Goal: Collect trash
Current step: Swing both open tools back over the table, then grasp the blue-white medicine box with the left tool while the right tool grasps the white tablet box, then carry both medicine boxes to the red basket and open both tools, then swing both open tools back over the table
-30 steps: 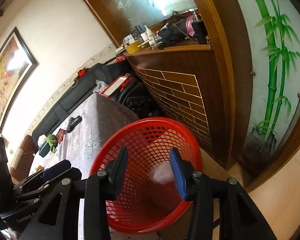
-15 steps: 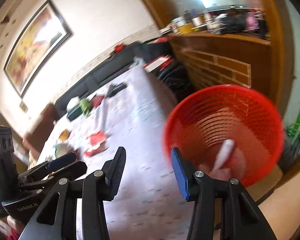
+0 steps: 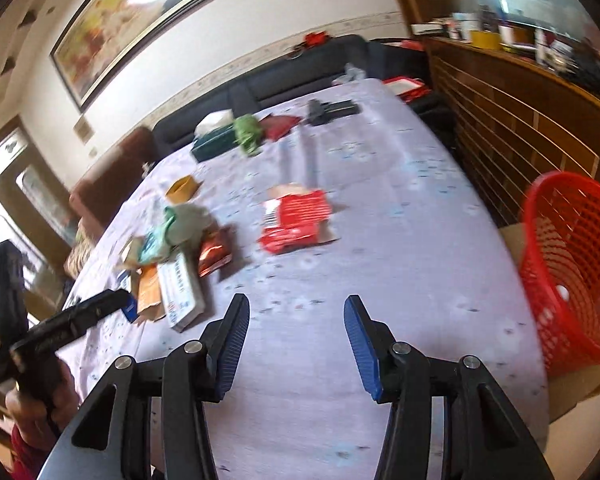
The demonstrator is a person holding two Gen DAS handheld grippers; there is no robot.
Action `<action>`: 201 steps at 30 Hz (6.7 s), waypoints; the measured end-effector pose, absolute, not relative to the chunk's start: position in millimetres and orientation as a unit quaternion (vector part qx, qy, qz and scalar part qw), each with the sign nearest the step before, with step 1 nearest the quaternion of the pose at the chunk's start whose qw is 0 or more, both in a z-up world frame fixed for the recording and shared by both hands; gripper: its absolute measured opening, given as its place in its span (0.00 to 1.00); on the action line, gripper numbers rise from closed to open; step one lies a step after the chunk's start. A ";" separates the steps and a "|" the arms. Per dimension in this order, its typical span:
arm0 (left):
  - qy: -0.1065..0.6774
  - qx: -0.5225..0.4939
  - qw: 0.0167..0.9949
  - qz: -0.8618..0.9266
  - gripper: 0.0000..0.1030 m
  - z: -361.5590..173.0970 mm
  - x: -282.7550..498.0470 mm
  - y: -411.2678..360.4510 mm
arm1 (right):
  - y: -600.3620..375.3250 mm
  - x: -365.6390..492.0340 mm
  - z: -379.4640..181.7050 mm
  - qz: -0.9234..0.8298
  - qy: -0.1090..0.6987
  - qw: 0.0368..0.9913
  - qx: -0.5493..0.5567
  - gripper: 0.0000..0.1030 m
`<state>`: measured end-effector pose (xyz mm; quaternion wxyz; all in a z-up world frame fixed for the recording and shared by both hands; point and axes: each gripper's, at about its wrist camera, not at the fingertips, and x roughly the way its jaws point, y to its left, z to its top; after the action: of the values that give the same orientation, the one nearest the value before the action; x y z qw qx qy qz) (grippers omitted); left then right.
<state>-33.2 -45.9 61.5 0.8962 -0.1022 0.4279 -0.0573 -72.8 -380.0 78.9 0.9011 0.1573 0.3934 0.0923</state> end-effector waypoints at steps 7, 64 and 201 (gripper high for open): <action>0.455 -0.141 0.879 -0.012 0.64 38.7 1.4 -4.7 | -346.4 -57.1 75.5 0.117 0.408 0.895 0.134 0.52; 0.319 0.022 0.948 -0.013 0.32 51.6 -62.9 -58.8 | -218.3 -42.9 42.7 0.139 0.421 0.896 0.003 0.54; 0.372 0.098 0.843 -0.376 0.60 91.6 -58.8 -396.2 | -619.3 -163.9 81.9 -0.147 0.290 0.902 0.284 0.62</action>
<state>-58.8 -396.2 91.6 0.8428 0.0981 0.3723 -0.3762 -163.9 -619.3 81.9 0.9021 0.2836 0.2902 -0.1466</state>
